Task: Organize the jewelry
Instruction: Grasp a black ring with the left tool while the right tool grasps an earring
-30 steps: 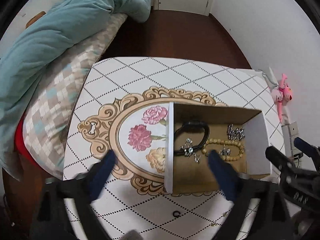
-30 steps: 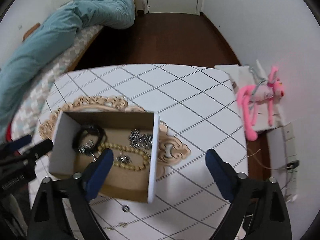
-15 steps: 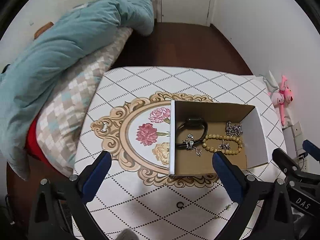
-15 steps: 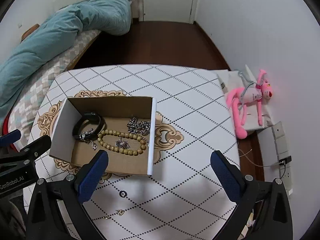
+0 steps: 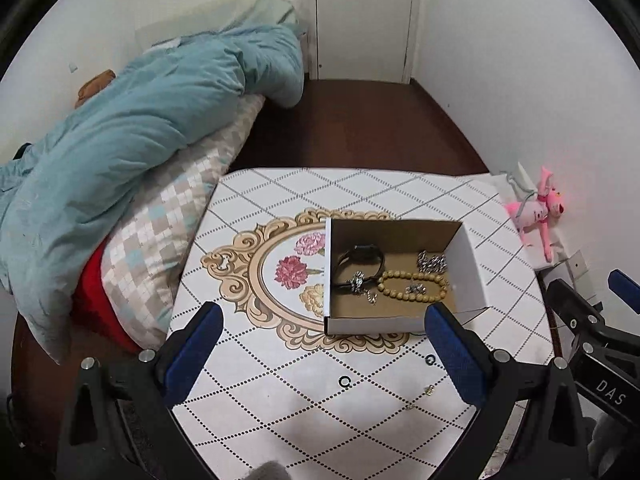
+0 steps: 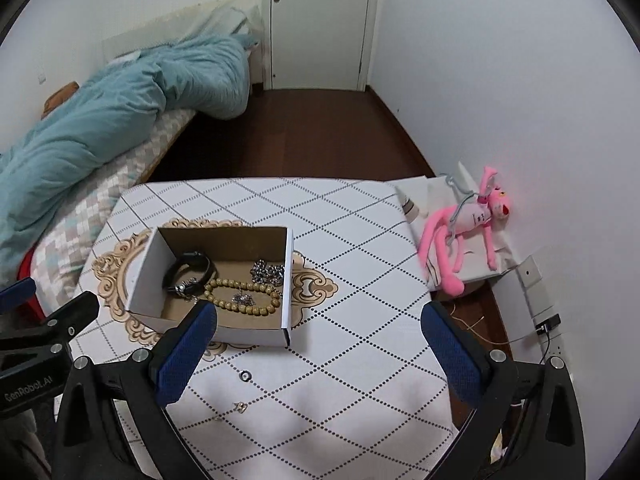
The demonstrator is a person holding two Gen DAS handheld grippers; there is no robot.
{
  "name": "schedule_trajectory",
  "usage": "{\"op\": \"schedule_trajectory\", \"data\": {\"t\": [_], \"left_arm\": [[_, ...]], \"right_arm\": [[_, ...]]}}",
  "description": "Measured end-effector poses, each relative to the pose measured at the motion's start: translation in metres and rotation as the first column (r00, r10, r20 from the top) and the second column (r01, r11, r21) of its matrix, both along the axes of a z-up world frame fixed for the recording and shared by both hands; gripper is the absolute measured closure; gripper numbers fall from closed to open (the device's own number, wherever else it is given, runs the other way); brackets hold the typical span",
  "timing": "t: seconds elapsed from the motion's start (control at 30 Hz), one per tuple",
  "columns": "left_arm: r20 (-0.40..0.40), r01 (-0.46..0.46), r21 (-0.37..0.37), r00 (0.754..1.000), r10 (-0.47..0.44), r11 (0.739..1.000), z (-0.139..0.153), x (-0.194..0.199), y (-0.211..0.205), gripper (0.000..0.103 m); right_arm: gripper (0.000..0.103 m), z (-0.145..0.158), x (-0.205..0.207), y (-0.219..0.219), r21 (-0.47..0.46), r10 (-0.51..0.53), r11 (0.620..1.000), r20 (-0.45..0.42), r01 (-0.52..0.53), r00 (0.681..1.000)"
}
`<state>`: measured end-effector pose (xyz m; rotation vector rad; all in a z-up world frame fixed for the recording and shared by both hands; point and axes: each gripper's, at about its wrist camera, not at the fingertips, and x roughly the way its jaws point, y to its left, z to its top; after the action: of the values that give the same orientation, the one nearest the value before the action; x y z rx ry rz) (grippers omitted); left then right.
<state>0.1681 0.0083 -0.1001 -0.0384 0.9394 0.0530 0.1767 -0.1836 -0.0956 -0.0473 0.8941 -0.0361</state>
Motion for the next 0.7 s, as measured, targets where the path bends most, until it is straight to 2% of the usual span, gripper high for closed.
{"op": "schedule_trajectory", "data": {"t": [0.2, 0.33, 0.43, 0.53, 0.57, 0.63, 0.7], "left_arm": [[0.031, -0.012, -0.001, 0.999, 0.012, 1.0, 0.019, -0.008, -0.001, 0.0], [0.021, -0.012, 0.0, 1.0, 0.012, 1.0, 0.009, -0.01, 0.002, 0.0], [-0.035, -0.024, 0.005, 0.999, 0.024, 1.0, -0.017, -0.009, 0.008, 0.0], [-0.107, -0.043, 0.032, 0.993, 0.046, 0.999, -0.052, -0.009, 0.013, 0.0], [-0.139, -0.05, 0.038, 0.989, 0.055, 0.998, -0.067, -0.009, 0.017, 0.0], [-0.188, -0.062, 0.055, 0.98, 0.071, 0.997, -0.089, -0.011, 0.021, 0.0], [-0.229, -0.073, 0.063, 0.97, 0.086, 0.995, -0.109, -0.013, 0.027, 0.0]], "right_arm": [[0.0, 0.025, -0.018, -0.004, 0.028, -0.004, 1.0, 0.043, 0.003, 0.999], [0.0, 0.019, -0.023, -0.005, 0.053, -0.002, 0.999, 0.011, 0.001, 1.0], [0.0, -0.007, -0.022, -0.003, 0.067, 0.014, 0.998, -0.055, -0.01, 0.998], [0.003, -0.047, -0.017, 0.0, 0.099, 0.037, 0.995, -0.133, -0.024, 0.99], [0.006, -0.064, -0.015, 0.002, 0.119, 0.05, 0.992, -0.167, -0.03, 0.985], [0.022, -0.093, -0.012, 0.006, 0.155, 0.075, 0.987, -0.229, -0.04, 0.971], [0.033, -0.115, -0.013, 0.01, 0.186, 0.093, 0.981, -0.264, -0.044, 0.96]]}}
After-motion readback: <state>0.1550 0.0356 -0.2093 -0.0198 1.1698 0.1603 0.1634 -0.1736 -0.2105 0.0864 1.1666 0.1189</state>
